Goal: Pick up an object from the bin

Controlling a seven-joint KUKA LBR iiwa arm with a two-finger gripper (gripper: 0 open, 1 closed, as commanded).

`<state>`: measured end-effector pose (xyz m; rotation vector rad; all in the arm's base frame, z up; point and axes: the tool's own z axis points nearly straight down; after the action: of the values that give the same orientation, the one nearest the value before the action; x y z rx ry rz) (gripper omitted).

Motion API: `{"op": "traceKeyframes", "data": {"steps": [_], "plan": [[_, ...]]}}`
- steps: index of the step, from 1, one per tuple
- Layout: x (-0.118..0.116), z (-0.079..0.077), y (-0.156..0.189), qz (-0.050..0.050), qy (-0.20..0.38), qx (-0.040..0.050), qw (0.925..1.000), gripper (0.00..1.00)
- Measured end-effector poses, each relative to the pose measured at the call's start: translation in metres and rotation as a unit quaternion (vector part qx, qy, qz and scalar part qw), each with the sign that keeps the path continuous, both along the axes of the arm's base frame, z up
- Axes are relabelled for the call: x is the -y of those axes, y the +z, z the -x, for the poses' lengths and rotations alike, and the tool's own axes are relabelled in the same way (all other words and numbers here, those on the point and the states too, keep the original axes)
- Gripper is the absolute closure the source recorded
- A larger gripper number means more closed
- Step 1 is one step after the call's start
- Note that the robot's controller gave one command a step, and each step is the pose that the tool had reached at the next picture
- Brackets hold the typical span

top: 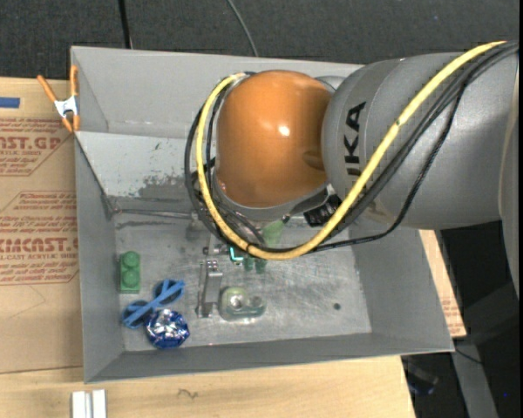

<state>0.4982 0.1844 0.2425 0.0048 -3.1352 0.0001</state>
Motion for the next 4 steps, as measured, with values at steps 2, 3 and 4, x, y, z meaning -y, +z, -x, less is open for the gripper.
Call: {"op": "traceKeyframes", "data": {"steps": [2, 3, 4], "plan": [[-0.007, 0.000, -0.171, -0.001, 0.019, 0.0068, 0.9998, 0.00], [-0.052, 0.010, -0.170, 0.001, 0.038, 0.0091, 0.9992, 0.00], [-0.052, 0.012, -0.172, -0.001, 0.038, 0.0048, 0.9993, 1.00]]}}
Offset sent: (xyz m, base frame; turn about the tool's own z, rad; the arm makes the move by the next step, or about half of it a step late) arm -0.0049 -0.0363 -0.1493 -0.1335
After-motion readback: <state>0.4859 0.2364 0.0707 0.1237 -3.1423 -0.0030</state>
